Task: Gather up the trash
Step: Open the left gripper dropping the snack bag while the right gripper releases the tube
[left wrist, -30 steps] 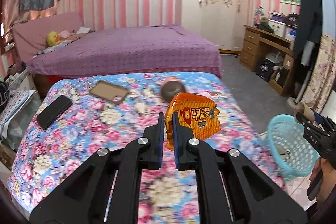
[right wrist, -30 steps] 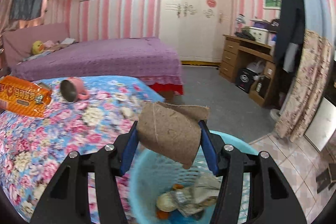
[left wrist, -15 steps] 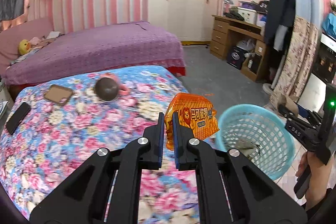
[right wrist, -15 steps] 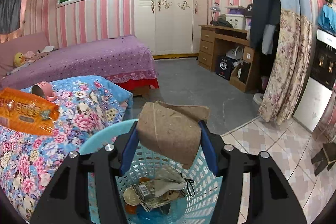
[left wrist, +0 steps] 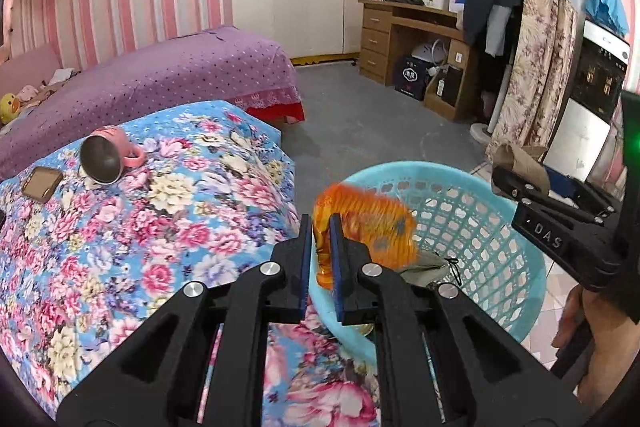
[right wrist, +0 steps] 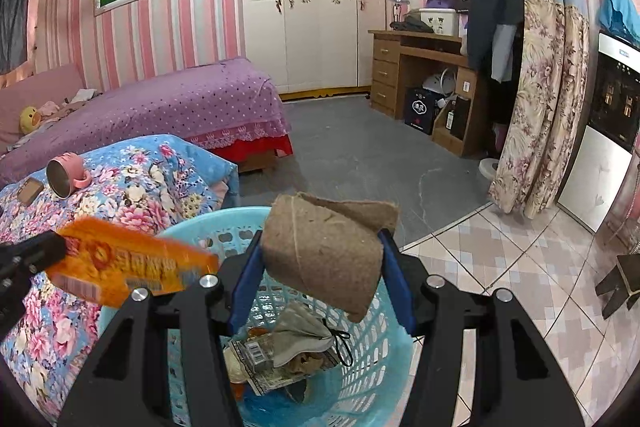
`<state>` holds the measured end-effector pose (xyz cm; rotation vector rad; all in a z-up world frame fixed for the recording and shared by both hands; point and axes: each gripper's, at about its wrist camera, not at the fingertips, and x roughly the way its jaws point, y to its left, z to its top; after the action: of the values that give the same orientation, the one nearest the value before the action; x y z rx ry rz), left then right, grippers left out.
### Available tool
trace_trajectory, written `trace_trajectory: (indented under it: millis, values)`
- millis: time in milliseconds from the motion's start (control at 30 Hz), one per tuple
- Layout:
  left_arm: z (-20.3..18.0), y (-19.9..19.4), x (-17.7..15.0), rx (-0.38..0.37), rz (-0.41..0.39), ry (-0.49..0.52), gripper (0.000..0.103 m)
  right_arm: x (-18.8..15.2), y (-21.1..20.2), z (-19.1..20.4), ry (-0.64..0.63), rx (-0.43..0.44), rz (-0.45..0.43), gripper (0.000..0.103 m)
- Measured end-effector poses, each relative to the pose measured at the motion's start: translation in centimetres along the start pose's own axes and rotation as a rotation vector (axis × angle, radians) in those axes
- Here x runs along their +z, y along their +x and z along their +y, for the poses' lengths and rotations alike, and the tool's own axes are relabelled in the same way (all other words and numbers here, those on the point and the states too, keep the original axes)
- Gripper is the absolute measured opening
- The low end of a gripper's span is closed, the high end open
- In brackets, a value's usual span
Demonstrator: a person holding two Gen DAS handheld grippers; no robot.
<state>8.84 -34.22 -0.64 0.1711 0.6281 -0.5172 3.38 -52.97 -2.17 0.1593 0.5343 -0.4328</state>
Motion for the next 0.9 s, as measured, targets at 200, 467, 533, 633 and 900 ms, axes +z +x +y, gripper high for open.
trace_trajectory:
  millis: [200,467,533,633,900]
  values:
    - [0.6,0.5,0.0,0.02,-0.014,-0.018,0.068,-0.1,0.1,-0.1,0.005,-0.004,0.0,0.055]
    - [5.4,-2.2,0.1,0.108,-0.09,-0.09,0.095,-0.2,0.2,1.4,-0.013,0.004,-0.025,0.068]
    - [6.4,-3.1,-0.2,0.128,-0.104,-0.098,0.096,-0.2,0.0,1.9,-0.003,0.018,-0.041,0.081]
    - [8.2,-5.1,-0.8,0.154,-0.119,-0.111,0.098,0.0,-0.7,3.0,-0.016,0.0,-0.068,0.096]
    - [13.2,-11.0,-2.6,0.21,-0.141,-0.191,0.098,0.9,-5.2,7.3,-0.038,0.09,-0.121,0.098]
